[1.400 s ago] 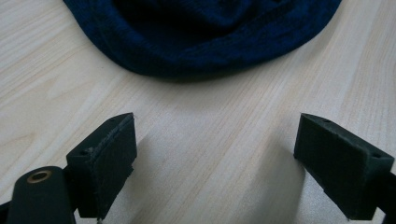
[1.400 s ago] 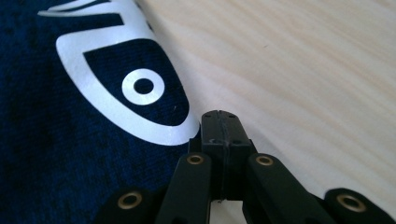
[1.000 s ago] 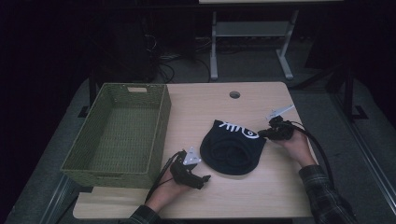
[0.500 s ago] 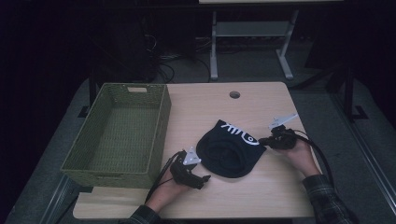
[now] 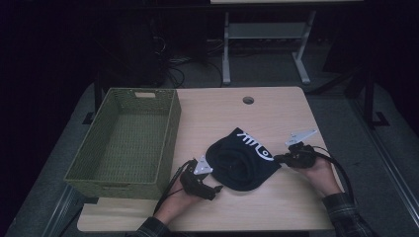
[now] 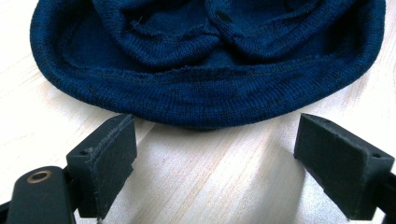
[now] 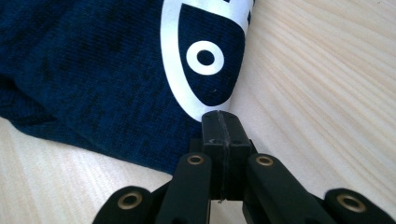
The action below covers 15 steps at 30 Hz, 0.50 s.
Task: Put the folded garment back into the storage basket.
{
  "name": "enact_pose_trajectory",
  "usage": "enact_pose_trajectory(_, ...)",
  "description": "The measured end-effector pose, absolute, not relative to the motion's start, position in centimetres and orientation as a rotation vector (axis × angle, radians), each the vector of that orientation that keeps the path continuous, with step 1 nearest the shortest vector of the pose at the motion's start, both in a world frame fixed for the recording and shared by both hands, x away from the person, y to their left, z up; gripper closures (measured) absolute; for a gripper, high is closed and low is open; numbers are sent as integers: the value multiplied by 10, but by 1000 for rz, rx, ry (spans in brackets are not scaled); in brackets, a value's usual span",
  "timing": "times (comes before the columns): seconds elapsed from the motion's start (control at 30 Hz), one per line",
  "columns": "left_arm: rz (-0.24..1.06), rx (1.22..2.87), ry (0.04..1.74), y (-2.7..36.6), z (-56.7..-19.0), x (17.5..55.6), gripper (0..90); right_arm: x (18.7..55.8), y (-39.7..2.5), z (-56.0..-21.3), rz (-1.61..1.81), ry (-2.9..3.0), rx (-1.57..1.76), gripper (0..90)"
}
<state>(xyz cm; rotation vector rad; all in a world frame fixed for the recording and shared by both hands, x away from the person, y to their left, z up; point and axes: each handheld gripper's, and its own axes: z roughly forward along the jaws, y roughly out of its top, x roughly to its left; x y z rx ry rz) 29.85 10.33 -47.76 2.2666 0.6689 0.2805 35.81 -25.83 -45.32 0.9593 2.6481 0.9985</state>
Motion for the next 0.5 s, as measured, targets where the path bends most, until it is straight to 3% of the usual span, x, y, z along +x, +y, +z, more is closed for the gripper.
enact_pose_trajectory(0.17, 280, 2267, 669, 103, -478, 299, 122, 350, -265, -449, 1051, 2588, 998, 889)
enact_pose_trajectory(0.37, 280, 2267, 669, 103, -478, 298, 122, 327, -277, -443, 1103, 2508, 1013, 787)
enact_pose_trajectory(0.4, 280, 2267, 669, 103, -478, 298, 122, 318, -281, -444, 1108, 2482, 1038, 710)
enact_pose_trajectory(0.5, 281, 2267, 668, 103, -478, 298, 121, 306, -285, -447, 1097, 2446, 1056, 604)
